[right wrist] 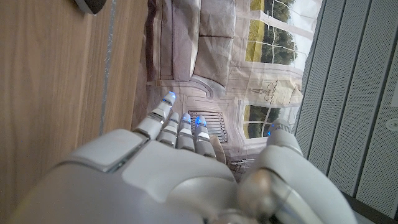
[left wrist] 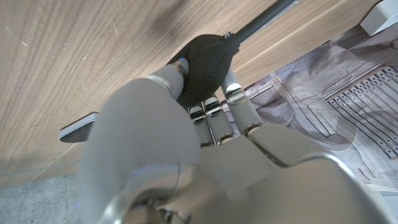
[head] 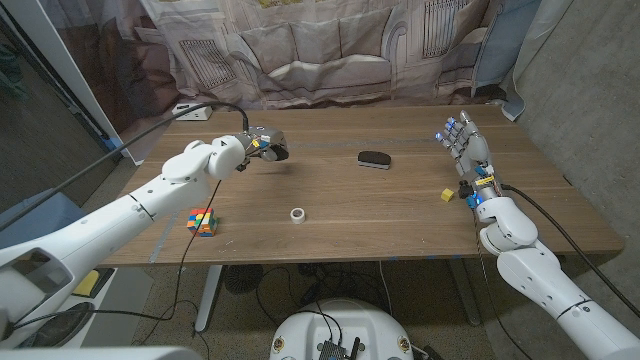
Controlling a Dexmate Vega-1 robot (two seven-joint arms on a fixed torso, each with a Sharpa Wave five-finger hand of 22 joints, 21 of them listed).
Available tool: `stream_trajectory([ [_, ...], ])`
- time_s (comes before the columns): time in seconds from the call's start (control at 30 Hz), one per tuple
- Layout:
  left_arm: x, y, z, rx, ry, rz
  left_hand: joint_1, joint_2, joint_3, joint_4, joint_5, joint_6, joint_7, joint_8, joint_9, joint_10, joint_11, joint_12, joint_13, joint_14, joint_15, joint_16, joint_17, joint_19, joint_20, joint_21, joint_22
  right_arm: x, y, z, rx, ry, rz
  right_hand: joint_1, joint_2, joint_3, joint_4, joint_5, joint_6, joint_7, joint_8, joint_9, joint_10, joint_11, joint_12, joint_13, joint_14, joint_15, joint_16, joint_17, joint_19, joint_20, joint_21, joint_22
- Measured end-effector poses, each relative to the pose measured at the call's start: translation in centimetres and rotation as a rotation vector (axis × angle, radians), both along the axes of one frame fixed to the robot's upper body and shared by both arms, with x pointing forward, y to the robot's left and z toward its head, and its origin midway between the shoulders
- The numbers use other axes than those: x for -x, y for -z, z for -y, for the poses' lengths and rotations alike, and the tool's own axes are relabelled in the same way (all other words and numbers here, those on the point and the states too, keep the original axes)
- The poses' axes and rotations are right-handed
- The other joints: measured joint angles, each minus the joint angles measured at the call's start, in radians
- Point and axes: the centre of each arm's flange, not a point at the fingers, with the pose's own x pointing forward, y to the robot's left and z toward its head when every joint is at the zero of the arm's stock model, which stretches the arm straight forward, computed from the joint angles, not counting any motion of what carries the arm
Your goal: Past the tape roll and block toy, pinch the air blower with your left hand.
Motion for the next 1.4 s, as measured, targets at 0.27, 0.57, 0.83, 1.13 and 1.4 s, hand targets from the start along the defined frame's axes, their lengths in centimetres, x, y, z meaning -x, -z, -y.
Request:
stream_trajectory([
  [0.27,0.03,0.01,-0.13,0.001,-0.008,0.003,-0.026,-0.014,-0.007,0.007,-0.008,-0.015,-0.003,-0.004,0.0,-0.011,0.0,-0.008,0.0,-0.007,0.007,0.0,-0.003,-0.003,0.003,-0.002,0.0,0.07,0.0,0.07,-0.001,0.001,0.003,0.005,0.005,0.0,0.0,0.0,0.0,0.0,0.0,0.0,0.0,0.0,0.0,0.0,0.0,0.0,0.0,0.0,0.0,0.0,0.0,0.0],
  [0.57,0.22,0.14,-0.23,0.0,-0.008,-0.001,-0.044,-0.018,-0.012,0.005,-0.008,-0.061,0.004,-0.007,0.0,-0.048,0.009,-0.025,-0.005,-0.049,0.005,0.0,-0.003,-0.036,0.0,-0.011,-0.005,0.08,0.01,0.08,-0.002,0.001,0.003,0.005,0.005,0.0,0.0,0.0,0.0,0.0,0.0,0.0,0.0,0.0,0.0,0.0,0.0,0.0,0.0,0.0,0.0,0.0,0.0,0.0],
  [0.83,0.29,0.12,-0.31,0.002,-0.007,-0.008,-0.095,-0.031,-0.033,0.02,-0.018,-0.077,0.002,-0.008,0.0,-0.066,0.005,-0.025,-0.005,-0.055,0.009,0.0,-0.001,-0.041,-0.005,-0.017,-0.005,0.17,0.02,0.06,-0.002,0.0,0.004,0.005,0.005,0.0,0.0,0.0,0.0,0.0,0.0,0.0,0.0,0.0,0.0,0.0,0.0,0.0,0.0,0.0,0.0,0.0,0.0,0.0],
  [1.13,0.33,0.17,-0.24,-0.001,-0.001,-0.011,-0.129,-0.052,-0.05,0.025,-0.025,-0.095,0.006,-0.008,-0.003,-0.082,0.011,-0.029,-0.009,-0.061,0.014,0.0,-0.003,-0.044,-0.002,-0.017,-0.005,0.36,0.09,0.08,-0.002,0.001,0.004,0.005,0.005,0.0,0.0,0.0,0.0,0.0,0.0,0.0,0.0,0.0,0.0,0.0,0.0,0.0,0.0,0.0,0.0,0.0,0.0,0.0],
  [1.4,0.36,0.25,-0.2,-0.001,0.002,-0.013,-0.138,-0.054,-0.052,0.023,-0.025,-0.096,0.007,-0.008,-0.003,-0.082,0.011,-0.029,-0.009,-0.066,0.009,0.005,-0.003,-0.044,-0.002,-0.017,-0.005,0.47,0.06,0.07,-0.002,0.001,0.006,0.005,0.005,-0.004,-0.004,0.0,0.0,0.0,0.0,0.0,0.0,0.0,0.0,0.0,0.0,0.0,0.0,0.0,0.0,0.0,0.0,0.0],
])
